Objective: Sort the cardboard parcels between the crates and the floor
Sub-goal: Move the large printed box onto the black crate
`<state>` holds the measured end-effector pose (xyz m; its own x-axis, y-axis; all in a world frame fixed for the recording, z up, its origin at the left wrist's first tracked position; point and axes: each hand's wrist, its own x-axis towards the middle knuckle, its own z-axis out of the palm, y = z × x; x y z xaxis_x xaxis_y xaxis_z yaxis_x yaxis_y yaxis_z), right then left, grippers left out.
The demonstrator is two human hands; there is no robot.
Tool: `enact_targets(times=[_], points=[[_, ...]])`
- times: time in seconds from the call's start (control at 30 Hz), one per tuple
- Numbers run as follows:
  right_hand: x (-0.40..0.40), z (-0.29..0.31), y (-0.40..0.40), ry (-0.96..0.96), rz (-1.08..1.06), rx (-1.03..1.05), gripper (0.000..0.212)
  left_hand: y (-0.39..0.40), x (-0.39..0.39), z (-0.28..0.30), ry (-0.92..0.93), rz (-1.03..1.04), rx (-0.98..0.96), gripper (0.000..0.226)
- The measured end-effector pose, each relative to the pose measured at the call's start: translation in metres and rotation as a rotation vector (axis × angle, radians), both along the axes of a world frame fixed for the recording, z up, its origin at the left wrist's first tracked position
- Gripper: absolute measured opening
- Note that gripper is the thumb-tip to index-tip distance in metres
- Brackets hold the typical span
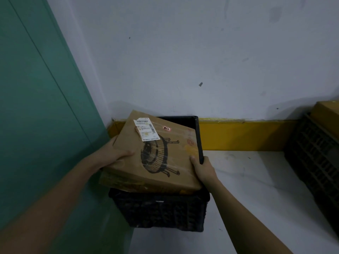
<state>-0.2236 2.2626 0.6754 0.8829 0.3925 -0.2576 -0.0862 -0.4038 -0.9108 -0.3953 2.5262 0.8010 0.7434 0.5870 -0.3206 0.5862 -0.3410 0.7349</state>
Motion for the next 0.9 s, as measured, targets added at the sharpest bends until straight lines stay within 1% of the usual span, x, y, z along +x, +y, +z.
enact_targets(times=[0.1, 0.17, 0.23, 0.27, 0.33, 0.37, 0.47, 0.6, 0.73, 0.8, 0.9], points=[[-0.003, 0.003, 0.0, -0.029, -0.01, -0.035, 0.042, -0.005, 0.0, -0.006, 0.011, 0.072, 0.132, 0.121], [-0.006, 0.007, 0.0, -0.09, -0.027, -0.107, 0.047, -0.009, -0.003, -0.002, 0.109, 0.047, 0.367, 0.121], [-0.009, 0.013, -0.001, -0.158, -0.039, -0.195, 0.057, -0.019, -0.005, 0.007, 0.218, -0.054, 0.683, 0.112], [-0.009, 0.016, -0.002, -0.192, -0.031, -0.247, 0.062, -0.024, -0.004, 0.01, 0.235, -0.105, 0.808, 0.104], [-0.01, 0.028, -0.004, -0.268, 0.019, -0.345, 0.066, -0.039, -0.001, 0.017, 0.206, -0.206, 0.951, 0.091], [-0.011, 0.036, -0.006, -0.299, 0.056, -0.384, 0.066, -0.046, 0.002, 0.019, 0.18, -0.242, 0.973, 0.084], [-0.012, 0.063, -0.013, -0.38, 0.137, -0.464, 0.067, -0.062, 0.014, 0.017, 0.115, -0.283, 0.901, 0.067], [-0.012, 0.106, -0.034, -0.51, 0.182, -0.521, 0.066, -0.085, 0.036, 0.024, 0.083, -0.356, 0.86, 0.061], [-0.005, 0.145, -0.065, -0.627, 0.172, -0.582, 0.062, -0.121, 0.063, 0.043, 0.022, -0.424, 0.732, 0.054], [0.001, 0.163, -0.085, -0.678, 0.16, -0.61, 0.061, -0.142, 0.08, 0.054, 0.018, -0.444, 0.696, 0.057], [0.015, 0.189, -0.122, -0.698, 0.159, -0.633, 0.06, -0.175, 0.101, 0.071, -0.01, -0.459, 0.685, 0.074]])
